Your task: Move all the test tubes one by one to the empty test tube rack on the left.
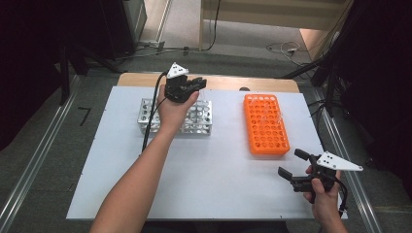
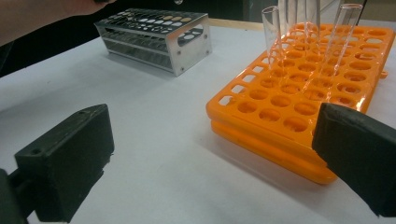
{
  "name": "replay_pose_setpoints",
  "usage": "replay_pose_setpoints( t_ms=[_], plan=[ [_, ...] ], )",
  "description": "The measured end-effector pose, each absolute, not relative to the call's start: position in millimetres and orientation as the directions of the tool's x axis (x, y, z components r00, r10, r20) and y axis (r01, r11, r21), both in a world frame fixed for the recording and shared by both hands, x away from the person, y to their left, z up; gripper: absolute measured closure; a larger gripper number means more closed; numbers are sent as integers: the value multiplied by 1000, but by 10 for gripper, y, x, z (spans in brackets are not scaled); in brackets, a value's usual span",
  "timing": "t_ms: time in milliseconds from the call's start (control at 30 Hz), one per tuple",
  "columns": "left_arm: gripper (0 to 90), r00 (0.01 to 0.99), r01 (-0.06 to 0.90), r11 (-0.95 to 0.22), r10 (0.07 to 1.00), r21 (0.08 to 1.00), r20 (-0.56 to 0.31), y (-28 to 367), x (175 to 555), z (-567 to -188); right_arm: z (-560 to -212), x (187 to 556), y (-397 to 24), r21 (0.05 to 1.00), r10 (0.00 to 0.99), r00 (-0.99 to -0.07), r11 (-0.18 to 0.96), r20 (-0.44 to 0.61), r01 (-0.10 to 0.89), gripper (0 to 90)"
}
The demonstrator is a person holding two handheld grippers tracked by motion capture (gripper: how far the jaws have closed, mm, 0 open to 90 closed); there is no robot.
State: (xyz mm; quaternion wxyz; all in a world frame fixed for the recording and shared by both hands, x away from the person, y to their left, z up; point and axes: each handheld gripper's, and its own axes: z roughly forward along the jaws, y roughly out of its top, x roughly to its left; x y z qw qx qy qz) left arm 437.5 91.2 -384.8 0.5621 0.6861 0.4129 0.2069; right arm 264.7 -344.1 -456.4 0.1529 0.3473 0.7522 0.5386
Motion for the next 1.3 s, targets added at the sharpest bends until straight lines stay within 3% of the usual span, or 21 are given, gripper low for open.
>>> replay_pose_setpoints(
  t_ms=[700,1300],
  plan=[
    [760,524,366,-42,835,930,-168,741,4603,-4048,-4567,2655,-3470,915,686,-710,167,159,367,0],
    [760,524,390,-144,847,909,-90,610,4580,-4212,-4563,2652,-3469,916,680,-714,164,164,367,0]
  ],
)
